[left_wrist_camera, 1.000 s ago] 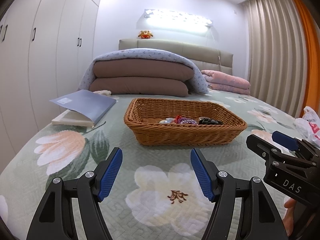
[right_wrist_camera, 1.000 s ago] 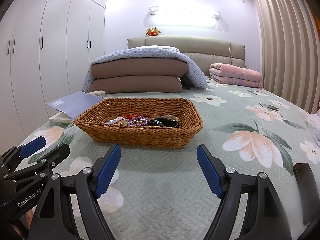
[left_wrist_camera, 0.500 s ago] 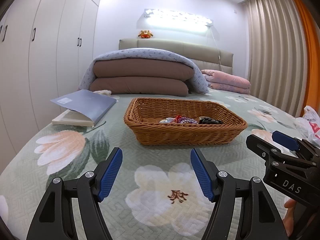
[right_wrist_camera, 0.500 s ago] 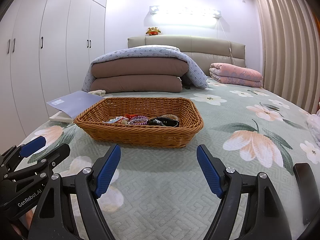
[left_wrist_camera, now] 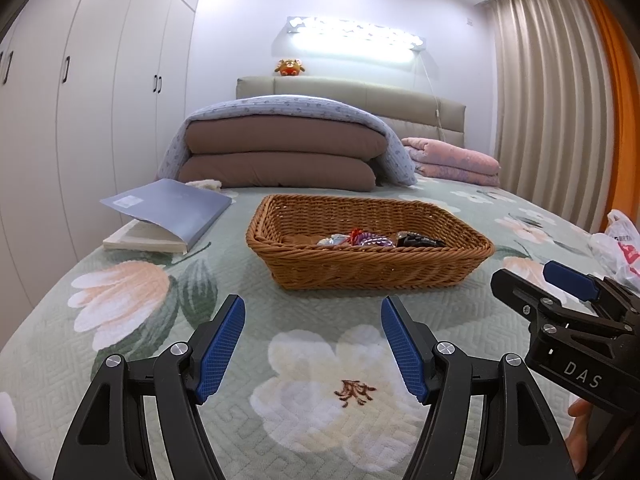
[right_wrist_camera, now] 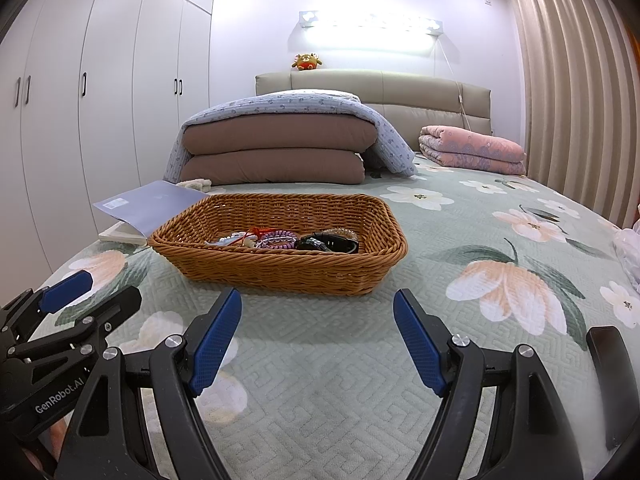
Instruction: Organize jewelry
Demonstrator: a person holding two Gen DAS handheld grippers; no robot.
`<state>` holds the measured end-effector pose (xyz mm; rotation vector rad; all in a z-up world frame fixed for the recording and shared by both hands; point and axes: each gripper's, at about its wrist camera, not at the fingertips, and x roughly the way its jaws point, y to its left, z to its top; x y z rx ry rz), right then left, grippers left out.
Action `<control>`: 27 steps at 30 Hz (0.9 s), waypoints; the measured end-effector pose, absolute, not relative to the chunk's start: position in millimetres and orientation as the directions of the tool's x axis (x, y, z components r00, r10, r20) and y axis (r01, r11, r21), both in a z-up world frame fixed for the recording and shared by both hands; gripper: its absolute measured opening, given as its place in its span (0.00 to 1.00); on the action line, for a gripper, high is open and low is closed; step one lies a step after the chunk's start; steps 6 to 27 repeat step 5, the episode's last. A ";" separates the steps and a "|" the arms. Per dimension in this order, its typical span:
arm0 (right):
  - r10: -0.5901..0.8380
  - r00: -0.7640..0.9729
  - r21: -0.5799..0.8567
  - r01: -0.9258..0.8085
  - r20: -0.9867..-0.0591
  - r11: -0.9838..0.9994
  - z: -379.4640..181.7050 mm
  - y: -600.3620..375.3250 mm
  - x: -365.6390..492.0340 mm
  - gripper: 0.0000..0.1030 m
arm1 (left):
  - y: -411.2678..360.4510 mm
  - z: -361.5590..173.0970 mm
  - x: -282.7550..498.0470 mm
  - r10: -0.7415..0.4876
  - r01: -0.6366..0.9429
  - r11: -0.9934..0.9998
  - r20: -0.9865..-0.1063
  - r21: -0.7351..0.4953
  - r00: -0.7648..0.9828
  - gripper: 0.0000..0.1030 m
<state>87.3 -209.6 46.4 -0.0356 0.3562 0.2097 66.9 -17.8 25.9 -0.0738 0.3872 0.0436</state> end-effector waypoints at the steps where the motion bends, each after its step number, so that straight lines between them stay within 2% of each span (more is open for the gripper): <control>1: 0.198 0.916 0.002 -0.210 -0.350 0.978 46.4 -209.6 87.3 0.78 | -17.6 26.2 66.5 0.039 -0.067 0.996 -0.372 -0.061 0.927 0.70; 27: 0.198 0.916 0.002 -0.210 -0.350 0.978 46.4 -209.5 87.0 0.78 | -12.8 25.1 68.2 0.026 -0.062 0.995 -0.379 -0.082 0.925 0.70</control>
